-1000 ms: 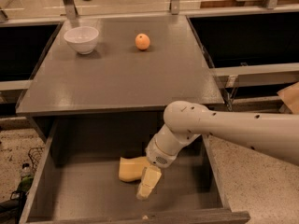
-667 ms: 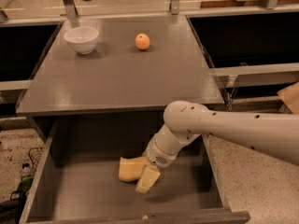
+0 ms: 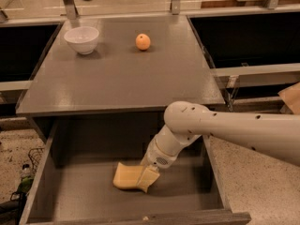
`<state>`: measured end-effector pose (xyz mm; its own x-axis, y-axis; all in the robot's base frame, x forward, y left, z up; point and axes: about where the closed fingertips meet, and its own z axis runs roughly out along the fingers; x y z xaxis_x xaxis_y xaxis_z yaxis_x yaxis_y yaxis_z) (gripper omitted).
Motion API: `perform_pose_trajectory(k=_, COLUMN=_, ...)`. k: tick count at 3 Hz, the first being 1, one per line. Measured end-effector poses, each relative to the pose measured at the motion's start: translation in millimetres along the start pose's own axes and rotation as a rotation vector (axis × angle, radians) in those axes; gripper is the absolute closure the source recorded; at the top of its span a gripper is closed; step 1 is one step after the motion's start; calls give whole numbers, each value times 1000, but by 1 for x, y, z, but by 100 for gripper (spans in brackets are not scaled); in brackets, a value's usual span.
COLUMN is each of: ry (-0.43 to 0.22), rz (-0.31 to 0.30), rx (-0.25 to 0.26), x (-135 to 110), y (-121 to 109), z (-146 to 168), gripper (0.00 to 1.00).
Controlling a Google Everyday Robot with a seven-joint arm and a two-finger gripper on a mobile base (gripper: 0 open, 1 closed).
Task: Pick sponge from top drawer and place on counter
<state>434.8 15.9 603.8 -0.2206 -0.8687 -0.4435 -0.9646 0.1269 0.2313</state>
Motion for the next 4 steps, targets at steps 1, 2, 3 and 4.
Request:
perform_pose_trajectory(k=1, ry=0, rz=0, rx=0, x=0, y=0, z=0, gripper=94)
perform_pose_trajectory(k=2, ry=0, rz=0, rx=0, x=0, y=0, z=0, gripper=100)
perform_pose_trajectory(k=3, ry=12, rz=2, rx=-7, x=-2, y=3, z=-1, gripper=100)
perform_pose_trajectory(k=4, ry=47, rz=-2, rx=-9, x=-14, y=11, z=-11, gripper=100)
